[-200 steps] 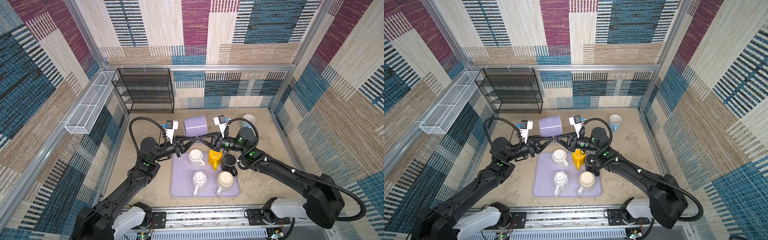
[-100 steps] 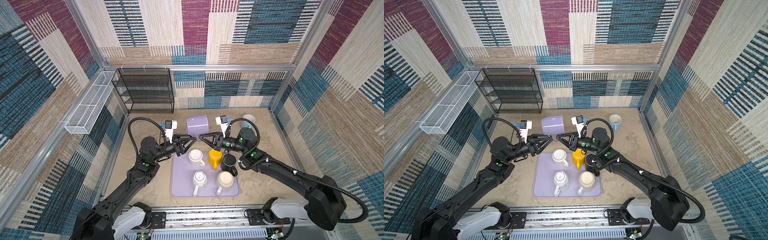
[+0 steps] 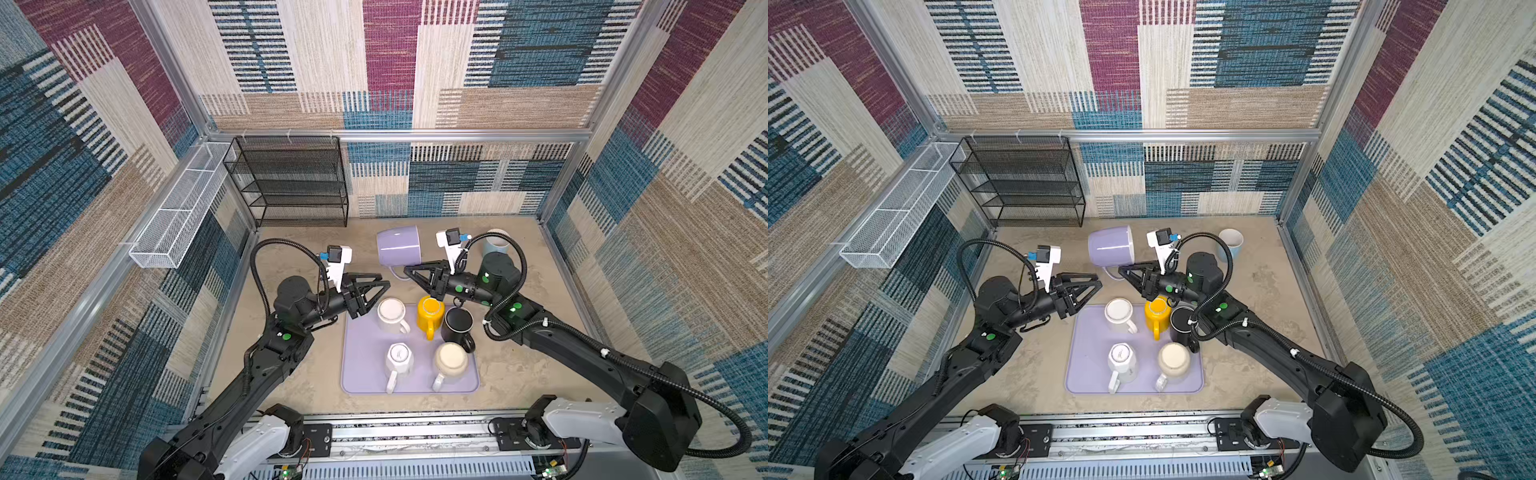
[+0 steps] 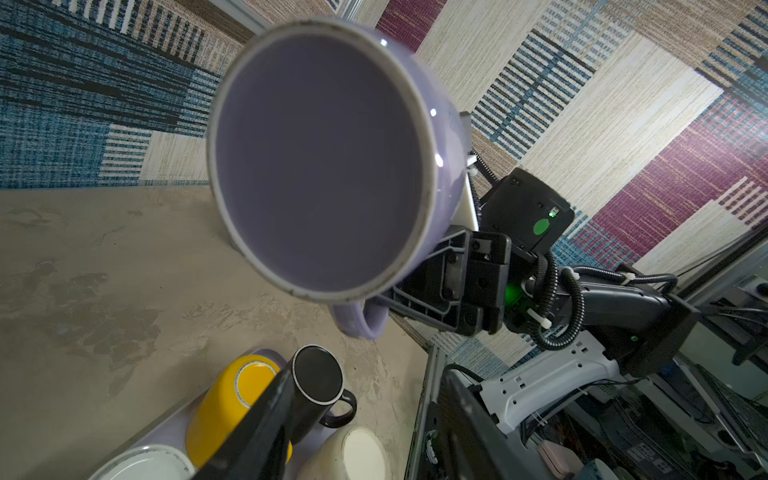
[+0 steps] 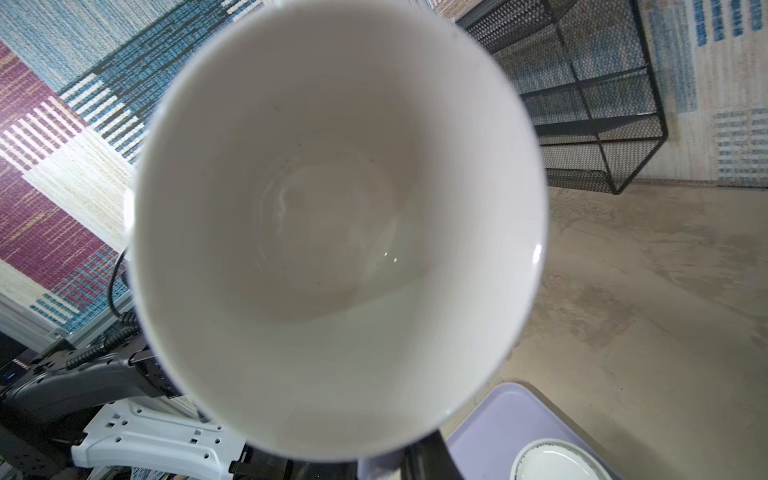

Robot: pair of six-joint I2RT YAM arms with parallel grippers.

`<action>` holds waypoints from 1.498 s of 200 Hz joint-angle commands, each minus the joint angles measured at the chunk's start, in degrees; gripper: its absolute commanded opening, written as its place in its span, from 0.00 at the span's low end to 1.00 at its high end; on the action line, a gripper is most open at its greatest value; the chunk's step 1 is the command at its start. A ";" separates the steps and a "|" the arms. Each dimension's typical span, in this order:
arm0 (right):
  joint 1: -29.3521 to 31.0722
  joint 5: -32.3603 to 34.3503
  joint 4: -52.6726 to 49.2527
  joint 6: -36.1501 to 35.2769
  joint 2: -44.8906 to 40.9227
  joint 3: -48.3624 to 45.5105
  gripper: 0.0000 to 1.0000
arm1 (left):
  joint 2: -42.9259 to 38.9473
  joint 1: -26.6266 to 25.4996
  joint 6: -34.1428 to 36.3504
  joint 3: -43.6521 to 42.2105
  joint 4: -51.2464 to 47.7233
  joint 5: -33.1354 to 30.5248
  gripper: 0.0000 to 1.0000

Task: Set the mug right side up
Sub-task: 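Open the left gripper and draw it back while the right gripper holds the mug, then carry the lavender mug beside the blue mug and lower it upright with the right gripper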

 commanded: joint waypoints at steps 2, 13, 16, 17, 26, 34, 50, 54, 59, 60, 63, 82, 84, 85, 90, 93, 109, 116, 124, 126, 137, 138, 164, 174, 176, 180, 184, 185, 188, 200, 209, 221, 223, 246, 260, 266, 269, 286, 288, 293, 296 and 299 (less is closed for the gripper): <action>-0.27 3.41 -0.67 -3.69 -1.25 1.92 0.00 | -1.31 0.00 3.95 0.35 -4.43 -1.86 0.56; -0.52 4.93 -3.02 -4.70 -1.62 2.77 0.00 | -1.77 0.05 4.66 0.48 -6.22 -2.55 0.56; -0.61 5.37 -3.76 -5.01 -1.63 3.03 0.00 | -1.87 0.05 4.81 0.52 -6.48 -2.76 0.56; -0.62 5.49 -4.10 -5.07 -1.65 3.12 0.00 | -1.89 0.01 4.90 0.52 -6.62 -2.75 0.56; -0.99 6.89 -6.53 -6.01 -1.73 4.00 0.00 | -2.08 0.00 5.17 0.61 -7.32 -2.91 0.56; -1.35 8.31 -8.56 -6.99 -1.90 4.79 0.00 | -2.16 0.00 5.29 0.61 -7.56 -2.89 0.56; -2.56 10.64 -12.21 -8.39 -2.37 5.87 0.00 | -2.06 -0.06 5.09 0.44 -7.87 -2.50 0.56; -3.03 10.99 -12.84 -8.57 -2.58 6.03 0.00 | -1.91 -0.06 4.96 0.43 -7.83 -2.35 0.56; -3.61 11.34 -13.56 -8.80 -2.80 6.18 0.00 | -1.83 -0.09 4.88 0.28 -7.90 -2.14 0.56; -3.75 11.42 -13.70 -8.85 -2.84 6.19 0.00 | -1.83 -0.10 4.85 0.27 -7.90 -2.09 0.56; -4.10 11.60 -14.19 -9.03 -2.96 6.27 0.00 | -1.79 -0.11 4.74 0.25 -7.99 -1.97 0.56; -6.45 13.22 -17.67 -10.52 -3.59 7.37 0.00 | -1.61 -0.11 4.70 -0.47 -8.16 -2.14 0.56; -6.68 13.42 -18.01 -10.67 -3.57 7.52 0.00 | -1.60 -0.11 4.70 -0.52 -8.21 -2.28 0.56; -6.78 13.51 -18.12 -10.79 -3.58 7.61 0.00 | -1.58 -0.07 4.67 -0.52 -8.19 -2.29 0.56; -7.23 13.99 -18.95 -11.28 -3.68 7.91 0.00 | -1.48 -0.04 4.75 -0.53 -8.37 -2.61 0.56; -7.52 14.41 -19.43 -11.67 -3.68 8.14 0.00 | -1.54 -0.09 4.81 -0.46 -8.61 -2.85 0.56; -8.63 16.95 -22.53 -13.30 -3.42 9.45 0.00 | -1.16 -0.11 5.34 0.21 -9.58 -3.49 0.56; -9.06 18.14 -23.84 -13.98 -3.12 10.15 0.00 | -1.04 -0.11 5.34 0.58 -9.98 -3.45 0.56; -9.53 19.60 -25.47 -14.70 -2.70 10.87 0.00 | -0.77 -0.11 5.36 0.90 -10.33 -3.42 0.56; -9.65 19.94 -25.83 -14.94 -2.56 11.08 0.00 | -0.73 -0.11 5.35 0.99 -10.53 -3.41 0.55; -10.40 21.69 -27.97 -15.93 -1.58 12.18 0.00 | -0.60 -0.11 5.34 1.29 -11.29 -3.52 0.55; -10.53 21.87 -28.12 -16.06 -1.44 12.27 0.00 | -0.60 -0.11 5.34 1.30 -11.40 -3.52 0.55; -11.86 26.06 -32.05 -17.72 1.67 14.90 0.00 | -2.21 -0.11 6.08 1.01 -13.66 -4.62 0.55; -12.27 27.32 -33.08 -18.31 2.81 15.89 0.00 | -3.15 -0.11 6.40 0.66 -14.39 -5.27 0.55; -12.35 27.54 -33.38 -18.37 3.08 16.09 0.00 | -3.39 -0.11 6.48 0.67 -14.51 -5.33 0.55; -12.49 28.04 -33.82 -18.59 3.59 16.66 0.00 | -3.68 -0.05 6.68 0.70 -14.92 -5.54 0.55; -12.72 28.62 -34.25 -18.88 4.10 17.07 0.00 | -3.97 -0.11 6.87 0.70 -15.42 -5.70 0.55; -12.74 28.80 -34.38 -18.99 4.17 17.22 0.00 | -4.04 -0.11 6.94 0.66 -15.53 -5.71 0.55; -12.80 29.29 -34.85 -19.12 4.57 17.59 0.00 | -4.23 -0.11 7.07 0.76 -15.85 -5.87 0.55; -13.27 31.41 -36.59 -19.87 6.46 19.17 0.00 | -4.96 -0.11 7.79 1.23 -17.63 -6.32 0.55; -13.70 32.66 -37.79 -20.30 7.94 20.40 0.00 | -5.31 -0.11 8.39 1.61 -18.98 -6.62 0.55; -14.34 34.01 -38.89 -20.99 10.08 21.71 0.00 | -5.90 -0.11 9.08 2.00 -20.62 -7.11 0.55; -14.41 34.24 -39.00 -21.08 10.46 21.87 0.00 | -5.95 -0.11 9.16 2.02 -20.77 -7.19 0.55; -16.13 36.15 -40.87 -21.86 14.96 24.42 0.00 | -6.85 -0.11 9.98 2.09 -22.58 -7.68 0.55; -16.99 36.77 -41.89 -22.21 17.59 26.09 0.00 | -7.10 -0.11 10.28 2.16 -23.34 -7.69 0.55; -17.24 37.02 -42.36 -22.41 18.65 26.83 0.00 | -7.10 -0.09 10.35 2.31 -23.66 -7.73 0.55; -17.44 37.11 -42.61 -22.51 19.20 27.28 0.00 | -7.10 -0.11 10.44 2.34 -23.78 -7.72 0.55; -17.89 38.25 -44.34 -22.95 22.16 29.61 0.00 | -6.95 -0.11 10.86 2.53 -24.31 -7.70 0.55; -17.93 38.40 -44.61 -22.96 22.60 29.91 0.00 | -6.91 -0.11 10.94 2.61 -24.33 -7.71 0.55; -18.08 38.78 -45.14 -23.09 23.49 30.58 0.00 | -6.82 -0.10 11.24 2.63 -24.48 -7.74 0.55; -18.07 39.09 -45.44 -23.13 23.98 30.95 0.00 | -6.77 -0.11 11.42 2.63 -24.62 -7.75 0.55; -18.16 39.35 -45.74 -23.14 24.50 31.32 0.00 | -6.75 -0.10 11.60 2.71 -24.79 -8.80 0.55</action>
